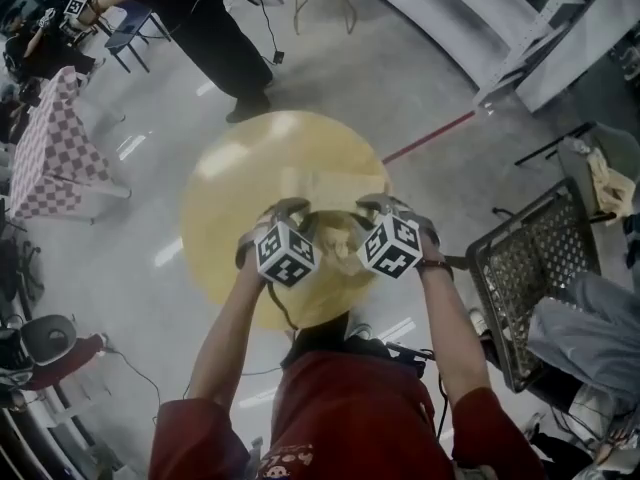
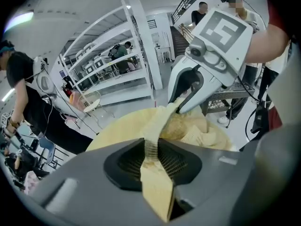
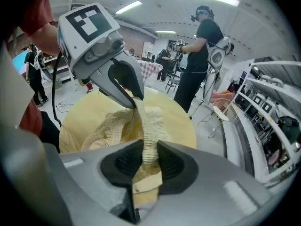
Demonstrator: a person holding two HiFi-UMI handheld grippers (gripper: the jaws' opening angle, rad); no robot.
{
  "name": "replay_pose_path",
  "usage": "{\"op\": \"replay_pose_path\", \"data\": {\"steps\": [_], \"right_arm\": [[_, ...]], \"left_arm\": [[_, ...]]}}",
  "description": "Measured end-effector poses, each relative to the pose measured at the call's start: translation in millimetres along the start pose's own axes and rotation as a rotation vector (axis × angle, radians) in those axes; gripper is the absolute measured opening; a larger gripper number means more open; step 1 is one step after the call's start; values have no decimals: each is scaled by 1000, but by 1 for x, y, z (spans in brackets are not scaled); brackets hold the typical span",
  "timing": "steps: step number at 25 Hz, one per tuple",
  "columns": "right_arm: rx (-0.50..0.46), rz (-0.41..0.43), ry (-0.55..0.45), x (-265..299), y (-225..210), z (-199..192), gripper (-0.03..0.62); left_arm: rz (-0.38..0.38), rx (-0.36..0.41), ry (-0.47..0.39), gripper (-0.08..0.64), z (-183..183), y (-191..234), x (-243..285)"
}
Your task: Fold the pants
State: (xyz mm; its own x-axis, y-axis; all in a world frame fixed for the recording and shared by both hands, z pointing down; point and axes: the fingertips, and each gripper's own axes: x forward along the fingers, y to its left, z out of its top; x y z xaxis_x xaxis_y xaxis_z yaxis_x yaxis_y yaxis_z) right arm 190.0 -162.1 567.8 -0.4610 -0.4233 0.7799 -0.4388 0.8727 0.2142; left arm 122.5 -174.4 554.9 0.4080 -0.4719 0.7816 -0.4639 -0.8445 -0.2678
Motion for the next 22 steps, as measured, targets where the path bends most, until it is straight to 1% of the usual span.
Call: {"op": "replay_pose_path", "data": {"steps": [9, 15, 19, 22], "right_arm": [[45, 33, 63, 48, -51, -15, 89], [85, 64, 115, 80, -64, -23, 89], [119, 60, 137, 96, -67, -33, 91], [129, 63, 163, 106, -69, -41, 91]], "left_arm": [[-64, -39, 26, 97, 5, 36, 61], [-109, -78, 41, 98, -5, 51, 90], [-129, -80, 48, 97, -10, 52, 106], [-129, -83, 56, 98, -12, 52, 115]]}}
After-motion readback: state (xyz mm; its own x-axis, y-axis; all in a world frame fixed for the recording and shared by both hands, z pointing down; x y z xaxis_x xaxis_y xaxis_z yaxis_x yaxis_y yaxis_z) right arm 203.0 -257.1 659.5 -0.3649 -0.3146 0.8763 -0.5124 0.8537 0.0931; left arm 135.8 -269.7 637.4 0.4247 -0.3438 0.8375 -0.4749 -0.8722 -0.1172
